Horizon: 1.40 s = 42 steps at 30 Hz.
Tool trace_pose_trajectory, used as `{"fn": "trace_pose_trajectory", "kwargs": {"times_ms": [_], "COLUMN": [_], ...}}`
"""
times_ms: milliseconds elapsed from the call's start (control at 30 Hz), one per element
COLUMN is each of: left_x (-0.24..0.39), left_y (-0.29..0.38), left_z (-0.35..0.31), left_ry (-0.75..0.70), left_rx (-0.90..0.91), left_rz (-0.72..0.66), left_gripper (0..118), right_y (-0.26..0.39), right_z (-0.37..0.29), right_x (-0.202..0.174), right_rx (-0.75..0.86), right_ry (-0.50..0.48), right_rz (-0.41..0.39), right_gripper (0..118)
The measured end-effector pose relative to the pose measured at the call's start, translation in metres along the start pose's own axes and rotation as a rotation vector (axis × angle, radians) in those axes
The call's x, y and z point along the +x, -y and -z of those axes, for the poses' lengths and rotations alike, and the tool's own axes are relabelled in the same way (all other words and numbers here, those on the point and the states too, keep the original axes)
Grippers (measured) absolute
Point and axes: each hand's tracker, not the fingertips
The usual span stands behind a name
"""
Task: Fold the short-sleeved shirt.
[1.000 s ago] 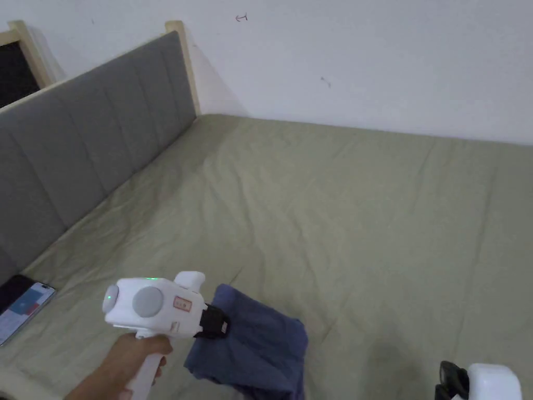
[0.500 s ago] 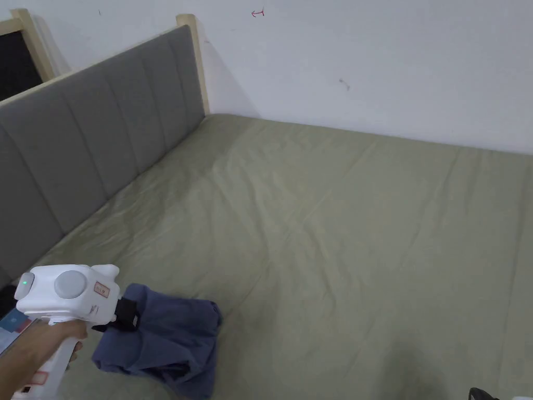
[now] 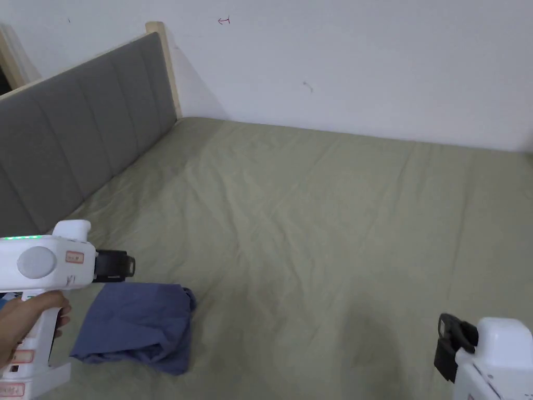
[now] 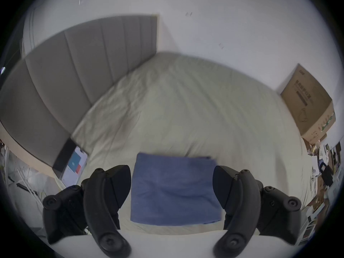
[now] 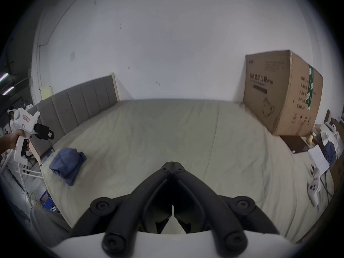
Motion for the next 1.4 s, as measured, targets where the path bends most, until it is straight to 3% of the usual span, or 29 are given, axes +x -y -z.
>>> {"fn": "trace_pose_trajectory", "kwargs": {"times_ms": [200, 467, 667, 900, 967, 1000, 1033, 1067, 1400], "left_x": [0.056, 0.154, 0.220, 0.266, 0.276, 0.278, 0.279, 0.280, 0.287], "left_y": [-0.021, -0.013, 0.021, 0.060, 0.071, 0.075, 0.078, 0.080, 0.091], "left_z": [-0.080, -0.160, -0.172, -0.153, -0.151, -0.150, -0.148, -0.147, -0.146], "left_ry": [0.042, 0.067, 0.113, 0.170, 0.178, 0.192, 0.211, 0.220, 0.244], "left_rx": [0.241, 0.605, 0.816, 0.905, 0.909, 0.911, 0.912, 0.906, 0.857], "left_rz": [0.066, 0.167, 0.139, 0.151, 0.169, 0.170, 0.170, 0.162, 0.179], "left_gripper": [93, 93, 93, 91, 74, 55, 24, 2, 0], "right_y": [-0.048, -0.100, -0.114, -0.110, -0.109, -0.108, -0.107, -0.107, -0.099], "right_z": [-0.043, -0.094, -0.121, -0.134, -0.137, -0.137, -0.138, -0.139, -0.141], "right_x": [0.008, 0.018, 0.028, 0.042, 0.044, 0.046, 0.047, 0.048, 0.053], "right_rx": [0.150, 0.300, 0.376, 0.410, 0.413, 0.413, 0.415, 0.415, 0.416], "right_ry": [0.010, 0.102, 0.169, 0.219, 0.228, 0.233, 0.238, 0.239, 0.253], "right_rz": [-0.035, -0.059, -0.078, -0.098, -0.103, -0.104, -0.105, -0.102, -0.085], "right_gripper": [0, 0, 0, 0, 0, 0, 0, 0, 0]}}
